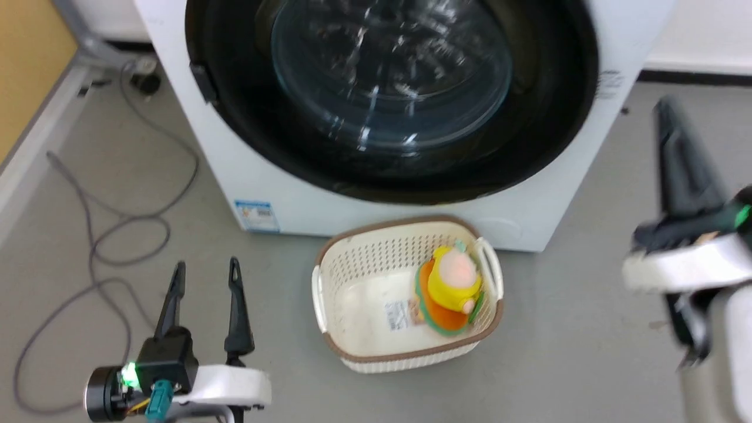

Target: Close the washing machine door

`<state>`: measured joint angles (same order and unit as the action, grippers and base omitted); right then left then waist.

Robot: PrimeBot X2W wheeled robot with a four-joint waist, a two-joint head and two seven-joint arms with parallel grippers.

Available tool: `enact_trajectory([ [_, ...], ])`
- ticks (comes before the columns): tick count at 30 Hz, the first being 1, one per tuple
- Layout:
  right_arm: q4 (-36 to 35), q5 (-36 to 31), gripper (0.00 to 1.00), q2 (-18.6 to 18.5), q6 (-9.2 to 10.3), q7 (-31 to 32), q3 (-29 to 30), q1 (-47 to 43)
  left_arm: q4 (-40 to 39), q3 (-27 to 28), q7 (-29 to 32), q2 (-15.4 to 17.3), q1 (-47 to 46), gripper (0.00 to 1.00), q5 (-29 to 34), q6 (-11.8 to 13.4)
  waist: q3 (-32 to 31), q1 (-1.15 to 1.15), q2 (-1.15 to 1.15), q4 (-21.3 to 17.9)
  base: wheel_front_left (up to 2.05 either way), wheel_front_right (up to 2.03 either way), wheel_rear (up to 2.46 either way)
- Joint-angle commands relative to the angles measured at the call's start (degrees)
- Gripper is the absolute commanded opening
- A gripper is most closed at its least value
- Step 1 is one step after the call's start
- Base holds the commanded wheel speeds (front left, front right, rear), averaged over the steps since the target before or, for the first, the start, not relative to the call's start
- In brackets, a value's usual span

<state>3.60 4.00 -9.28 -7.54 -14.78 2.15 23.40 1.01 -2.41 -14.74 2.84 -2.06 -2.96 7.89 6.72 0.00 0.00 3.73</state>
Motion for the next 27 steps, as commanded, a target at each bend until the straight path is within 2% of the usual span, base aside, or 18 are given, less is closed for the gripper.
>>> enact_trajectory([
  [1,0.5,-0.2,0.0,1.0,0.05,-0.2,-0.7,-2.5,0.2,0.3,-0.3,0.0,1.2,1.0,0.5,-0.1,-2.0,0.0,0.0,-1.5,0.0,0.0,0.0],
  [10,3.8,2.8,0.0,5.5,0.05,-0.2,-1.2,-14.0,1.3,1.1,-0.3,0.1,4.5,1.0,1.0,-0.9,-5.7,0.0,0.0,-3.6,0.0,0.0,0.0],
  [11,4.0,3.3,0.19,5.8,0.05,-0.2,-1.2,-15.0,1.4,1.2,-0.3,0.1,4.7,1.0,1.0,-1.0,-5.8,0.0,0.0,-3.7,0.0,0.0,0.0],
  [12,4.0,3.3,0.82,6.0,0.05,-0.2,-1.4,-16.0,1.5,1.3,-0.3,0.1,4.9,1.0,1.0,-1.1,-5.9,0.0,0.0,-3.8,0.0,0.0,0.0],
  [13,4.1,3.1,1.0,6.2,0.05,-0.2,-1.4,-16.9,1.7,1.3,-0.3,0.1,5.1,1.0,1.0,-1.2,-6.1,0.0,0.0,-4.0,0.0,0.0,0.0],
  [18,4.0,6.0,1.0,6.4,0.05,-0.2,-2.2,-20.1,2.4,1.3,-0.3,0.1,5.5,1.0,1.1,-1.8,-6.5,0.0,0.0,-4.2,0.0,0.0,0.0],
  [27,4.4,6.3,1.0,6.4,0.05,-0.2,-2.1,-21.5,3.0,1.2,-0.3,0.1,5.6,1.0,0.8,-2.4,-6.5,0.0,0.0,-4.0,0.0,0.0,0.0],
])
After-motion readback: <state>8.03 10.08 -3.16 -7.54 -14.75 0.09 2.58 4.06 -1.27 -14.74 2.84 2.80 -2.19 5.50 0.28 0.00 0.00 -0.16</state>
